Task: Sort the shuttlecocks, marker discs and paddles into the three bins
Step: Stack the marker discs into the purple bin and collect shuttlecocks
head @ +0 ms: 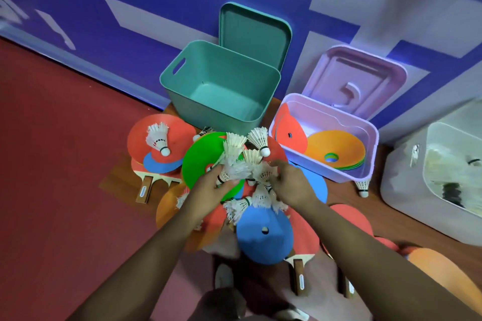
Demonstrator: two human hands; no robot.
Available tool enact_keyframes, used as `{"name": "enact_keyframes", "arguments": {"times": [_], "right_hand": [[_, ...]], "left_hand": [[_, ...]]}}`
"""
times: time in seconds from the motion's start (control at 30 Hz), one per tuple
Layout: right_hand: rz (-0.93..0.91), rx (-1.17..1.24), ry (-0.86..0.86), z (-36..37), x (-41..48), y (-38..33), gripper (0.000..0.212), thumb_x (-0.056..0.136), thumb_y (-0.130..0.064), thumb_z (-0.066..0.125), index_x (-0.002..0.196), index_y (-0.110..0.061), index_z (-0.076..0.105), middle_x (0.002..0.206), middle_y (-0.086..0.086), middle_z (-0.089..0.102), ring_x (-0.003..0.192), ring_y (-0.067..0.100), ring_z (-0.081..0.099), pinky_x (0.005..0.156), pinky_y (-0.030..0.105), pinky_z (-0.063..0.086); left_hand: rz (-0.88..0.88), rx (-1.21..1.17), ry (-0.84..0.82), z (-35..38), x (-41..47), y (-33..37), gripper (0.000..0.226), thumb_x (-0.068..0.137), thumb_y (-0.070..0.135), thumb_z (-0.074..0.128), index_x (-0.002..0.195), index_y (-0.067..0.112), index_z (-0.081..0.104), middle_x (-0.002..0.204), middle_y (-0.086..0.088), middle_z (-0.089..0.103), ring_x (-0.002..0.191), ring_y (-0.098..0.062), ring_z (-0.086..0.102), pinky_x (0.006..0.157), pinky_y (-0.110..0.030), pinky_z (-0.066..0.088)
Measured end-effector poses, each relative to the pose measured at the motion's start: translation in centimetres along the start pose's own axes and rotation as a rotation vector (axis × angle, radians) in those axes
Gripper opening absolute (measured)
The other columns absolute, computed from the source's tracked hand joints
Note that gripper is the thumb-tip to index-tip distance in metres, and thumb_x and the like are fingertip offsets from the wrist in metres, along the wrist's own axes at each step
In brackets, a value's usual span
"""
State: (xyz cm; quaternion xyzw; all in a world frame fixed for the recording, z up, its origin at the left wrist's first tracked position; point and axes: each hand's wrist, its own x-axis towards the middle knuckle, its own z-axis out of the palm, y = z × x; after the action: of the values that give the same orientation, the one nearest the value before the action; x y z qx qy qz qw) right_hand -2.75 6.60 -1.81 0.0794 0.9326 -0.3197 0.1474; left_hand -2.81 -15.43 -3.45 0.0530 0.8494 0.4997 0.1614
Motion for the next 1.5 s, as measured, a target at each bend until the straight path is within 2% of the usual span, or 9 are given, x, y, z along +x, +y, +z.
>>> {"name": "enact_keyframes", "arguments": {"times": [0.23, 0.37, 0.47, 0.6, 0.8, 1.03, 1.17, 1.3, 1.5], "right_hand": [[0.119, -0.372, -0.078, 3.8, 1.8, 1.7, 0.021, 0.088, -0.006, 0.043, 0.102, -0.010, 0.059, 0.098, 0.016, 0.064, 0.089, 0.037, 0.064, 0.066, 0.035, 0.046], [0.025, -0.243, 0.078, 2.5, 1.5, 1.3, 0.015, 0.093, -0.014, 0.046, 0.078, -0.016, 0.046, 0.068, 0.008, 0.053, 0.068, 0.035, 0.057, 0.053, 0.032, 0.035], [-0.027, 0.169, 0.172, 0.2, 0.9, -0.9, 0.028, 0.096, -0.027, 0.054, 0.073, -0.012, 0.046, 0.058, 0.012, 0.054, 0.056, 0.027, 0.051, 0.053, 0.036, 0.037], [-0.057, 0.616, -0.071, -2.2, -0.6, -4.3, 0.029, 0.100, -0.025, 0.051, 0.079, -0.006, 0.050, 0.060, 0.015, 0.062, 0.043, 0.021, 0.050, 0.049, 0.033, 0.043], [-0.132, 0.445, -0.351, -0.9, -1.6, -6.0, 0.028, 0.100, -0.027, 0.051, 0.072, -0.026, 0.051, 0.048, -0.004, 0.053, 0.039, 0.009, 0.042, 0.051, 0.028, 0.039], [-0.075, 0.728, -0.255, -0.4, -1.8, -6.0, 0.020, 0.099, -0.018, 0.051, 0.117, -0.017, 0.061, 0.060, 0.016, 0.051, 0.040, 0.017, 0.038, 0.042, 0.022, 0.034], [-0.247, 0.158, -0.212, 2.1, -1.6, -3.1, 0.018, 0.090, -0.025, 0.061, 0.108, -0.023, 0.060, 0.084, 0.007, 0.060, 0.062, 0.018, 0.058, 0.060, 0.032, 0.052], [-0.417, -0.487, -0.407, 5.7, -1.7, -1.2, 0.046, 0.088, -0.016, 0.055, 0.130, -0.034, 0.053, 0.127, 0.008, 0.044, 0.094, 0.034, 0.061, 0.072, 0.039, 0.052], [-0.584, -0.575, -0.349, 7.9, -1.9, -1.0, 0.066, 0.086, -0.009, 0.055, 0.138, -0.042, 0.033, 0.123, 0.017, 0.041, 0.086, 0.036, 0.059, 0.056, 0.039, 0.050]], "left_hand": [[-0.169, -0.083, -0.052, -0.8, -0.6, -2.5, 0.082, 0.080, 0.074, 0.057, 0.144, 0.026, 0.037, 0.144, 0.007, 0.051, 0.128, -0.017, 0.053, 0.107, -0.045, 0.043], [-0.133, -0.088, -0.035, -0.9, -1.0, -1.6, 0.064, 0.093, 0.034, 0.063, 0.148, 0.022, 0.032, 0.136, 0.030, 0.036, 0.132, -0.006, 0.042, 0.104, -0.023, 0.035], [-0.117, -0.070, -0.042, -1.2, -0.8, -1.3, 0.060, 0.088, 0.045, 0.065, 0.141, 0.025, 0.044, 0.139, 0.020, 0.048, 0.129, -0.004, 0.045, 0.108, -0.030, 0.038], [-0.110, -0.073, -0.098, -1.4, 0.0, -0.9, 0.059, 0.077, 0.058, 0.062, 0.128, 0.029, 0.053, 0.128, 0.009, 0.061, 0.118, -0.009, 0.057, 0.104, -0.044, 0.045], [-0.041, -0.186, -0.189, -1.5, 0.4, 0.4, 0.062, 0.082, 0.030, 0.075, 0.137, 0.034, 0.045, 0.130, 0.013, 0.061, 0.122, -0.005, 0.056, 0.105, -0.036, 0.044], [-0.096, -0.401, -0.121, -2.5, -0.4, -0.9, 0.055, 0.085, 0.011, 0.073, 0.128, 0.036, 0.050, 0.124, 0.011, 0.066, 0.118, -0.007, 0.060, 0.097, -0.026, 0.049], [-0.128, -0.442, -0.093, -3.6, -1.0, -2.0, 0.057, 0.086, 0.008, 0.071, 0.129, 0.036, 0.048, 0.124, 0.015, 0.065, 0.118, -0.004, 0.059, 0.100, -0.029, 0.048], [-0.152, -0.452, -0.059, -4.0, -1.5, -2.9, 0.060, 0.086, 0.009, 0.071, 0.133, 0.035, 0.045, 0.127, 0.016, 0.063, 0.120, -0.003, 0.057, 0.103, -0.032, 0.045], [-0.146, -0.449, -0.057, -4.0, -2.0, -3.7, 0.059, 0.085, 0.007, 0.072, 0.133, 0.031, 0.047, 0.128, 0.009, 0.064, 0.121, -0.009, 0.058, 0.100, -0.031, 0.047]]}}
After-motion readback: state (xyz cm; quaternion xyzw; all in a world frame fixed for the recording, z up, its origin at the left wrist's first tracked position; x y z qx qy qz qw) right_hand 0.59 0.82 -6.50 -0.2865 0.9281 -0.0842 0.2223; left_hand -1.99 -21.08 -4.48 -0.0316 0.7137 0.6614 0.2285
